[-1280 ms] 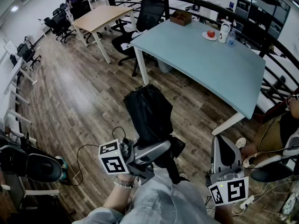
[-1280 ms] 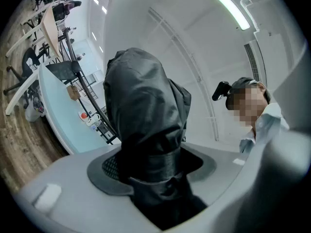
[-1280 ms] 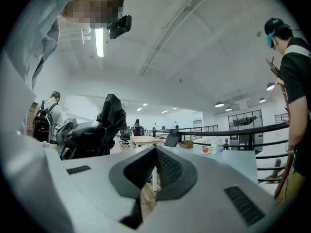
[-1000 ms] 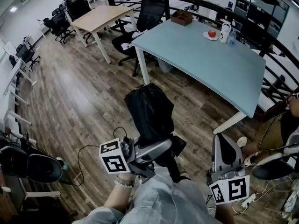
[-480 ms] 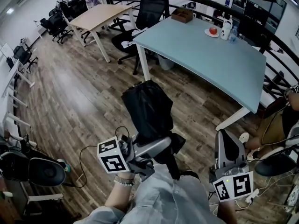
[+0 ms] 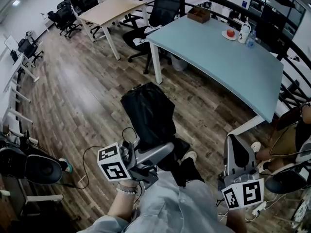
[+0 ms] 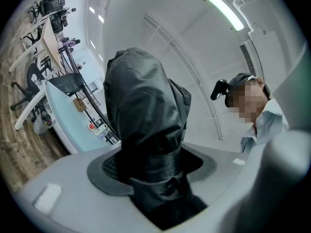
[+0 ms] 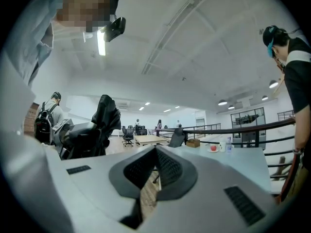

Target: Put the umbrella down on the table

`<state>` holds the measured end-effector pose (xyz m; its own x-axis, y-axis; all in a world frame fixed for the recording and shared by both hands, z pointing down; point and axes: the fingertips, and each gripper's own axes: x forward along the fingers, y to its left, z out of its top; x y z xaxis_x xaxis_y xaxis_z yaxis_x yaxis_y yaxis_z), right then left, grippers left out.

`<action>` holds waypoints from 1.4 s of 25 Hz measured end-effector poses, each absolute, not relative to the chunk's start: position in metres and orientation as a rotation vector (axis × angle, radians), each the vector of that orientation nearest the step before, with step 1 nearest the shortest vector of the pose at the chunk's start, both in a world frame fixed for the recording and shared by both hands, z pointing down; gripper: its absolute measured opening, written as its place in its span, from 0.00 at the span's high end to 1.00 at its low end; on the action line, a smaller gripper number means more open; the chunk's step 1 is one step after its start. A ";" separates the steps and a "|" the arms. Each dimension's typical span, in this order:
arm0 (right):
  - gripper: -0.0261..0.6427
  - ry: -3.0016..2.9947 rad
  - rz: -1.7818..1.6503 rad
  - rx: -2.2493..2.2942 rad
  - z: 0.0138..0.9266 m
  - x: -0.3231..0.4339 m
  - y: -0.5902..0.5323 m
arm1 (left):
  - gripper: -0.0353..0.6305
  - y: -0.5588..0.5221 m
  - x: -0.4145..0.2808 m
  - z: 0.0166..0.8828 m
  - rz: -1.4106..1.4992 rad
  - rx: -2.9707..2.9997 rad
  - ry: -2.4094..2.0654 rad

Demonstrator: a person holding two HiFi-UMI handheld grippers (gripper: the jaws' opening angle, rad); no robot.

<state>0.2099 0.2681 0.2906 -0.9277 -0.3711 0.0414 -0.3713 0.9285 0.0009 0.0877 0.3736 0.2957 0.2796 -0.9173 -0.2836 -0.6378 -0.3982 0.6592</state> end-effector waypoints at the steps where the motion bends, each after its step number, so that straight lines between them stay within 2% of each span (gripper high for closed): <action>1: 0.97 -3.047 0.010 0.576 0.291 0.207 0.266 | 0.53 0.374 0.085 0.295 -0.906 2.136 -1.407; 14: 0.97 -3.094 0.050 0.419 0.299 0.139 0.208 | 0.53 0.334 0.036 0.288 -0.971 2.095 -1.491; 35: 0.97 -3.072 0.123 0.219 0.307 0.013 0.054 | 0.53 0.184 -0.064 0.286 -0.999 2.058 -1.580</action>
